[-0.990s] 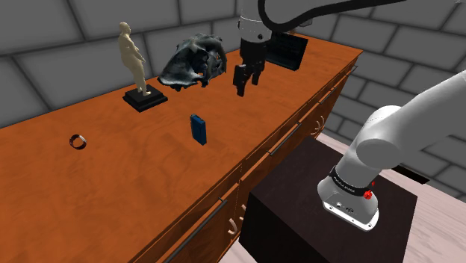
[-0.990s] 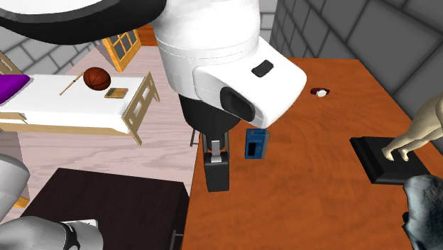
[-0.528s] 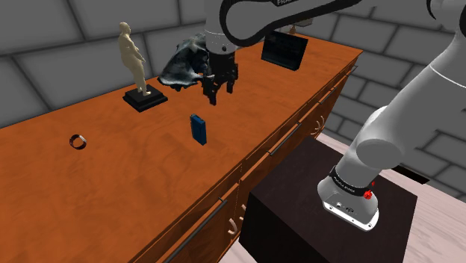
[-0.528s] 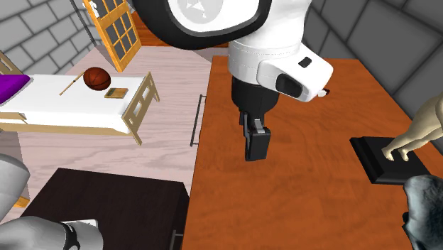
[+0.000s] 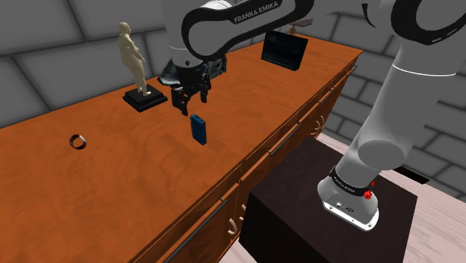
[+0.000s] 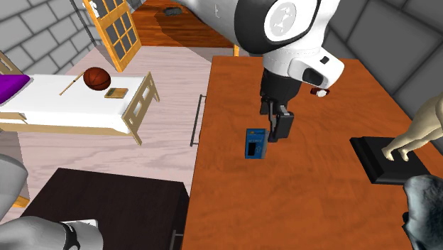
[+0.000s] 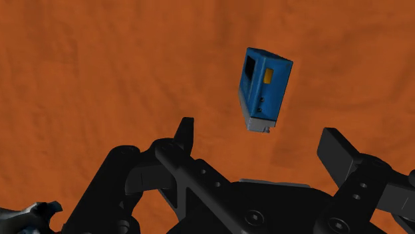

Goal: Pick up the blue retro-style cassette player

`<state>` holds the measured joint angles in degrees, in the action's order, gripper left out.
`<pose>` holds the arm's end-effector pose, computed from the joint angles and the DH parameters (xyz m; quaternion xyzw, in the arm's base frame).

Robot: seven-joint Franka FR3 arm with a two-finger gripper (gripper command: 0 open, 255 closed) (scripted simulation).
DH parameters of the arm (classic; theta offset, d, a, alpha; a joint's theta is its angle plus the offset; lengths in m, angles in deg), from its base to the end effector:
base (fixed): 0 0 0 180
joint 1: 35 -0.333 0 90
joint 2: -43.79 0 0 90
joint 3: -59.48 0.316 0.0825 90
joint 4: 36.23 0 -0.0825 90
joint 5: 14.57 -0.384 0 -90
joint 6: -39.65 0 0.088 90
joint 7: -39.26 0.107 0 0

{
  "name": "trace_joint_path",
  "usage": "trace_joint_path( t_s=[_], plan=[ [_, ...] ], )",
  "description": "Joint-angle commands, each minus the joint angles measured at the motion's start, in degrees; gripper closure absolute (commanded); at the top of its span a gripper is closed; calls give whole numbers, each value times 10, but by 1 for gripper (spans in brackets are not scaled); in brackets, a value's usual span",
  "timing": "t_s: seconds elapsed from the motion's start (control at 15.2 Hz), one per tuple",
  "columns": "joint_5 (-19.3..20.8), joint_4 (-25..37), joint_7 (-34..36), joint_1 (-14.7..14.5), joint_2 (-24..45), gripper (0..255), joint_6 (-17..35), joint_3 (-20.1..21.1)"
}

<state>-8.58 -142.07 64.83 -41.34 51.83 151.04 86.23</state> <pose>0.5053 0.3091 0.4521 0.9963 0.0837 -0.0037 0.0214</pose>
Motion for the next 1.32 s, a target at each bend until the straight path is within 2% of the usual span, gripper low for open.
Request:
trace_joint_path(
  t_s=[0.0, 0.4, 0.53, 0.59, 1.25],
  plan=[
    [13, 20, 13, -7, 26, 0, 2, 1],
    [23, -12, 21, -9, 42, 0, 48, -2],
    [23, -12, 21, -9, 42, 0, 48, -2],
    [23, -12, 21, -9, 42, 255, 48, -1],
    [21, -8, 20, -8, 39, 255, 41, -1]
  ],
)
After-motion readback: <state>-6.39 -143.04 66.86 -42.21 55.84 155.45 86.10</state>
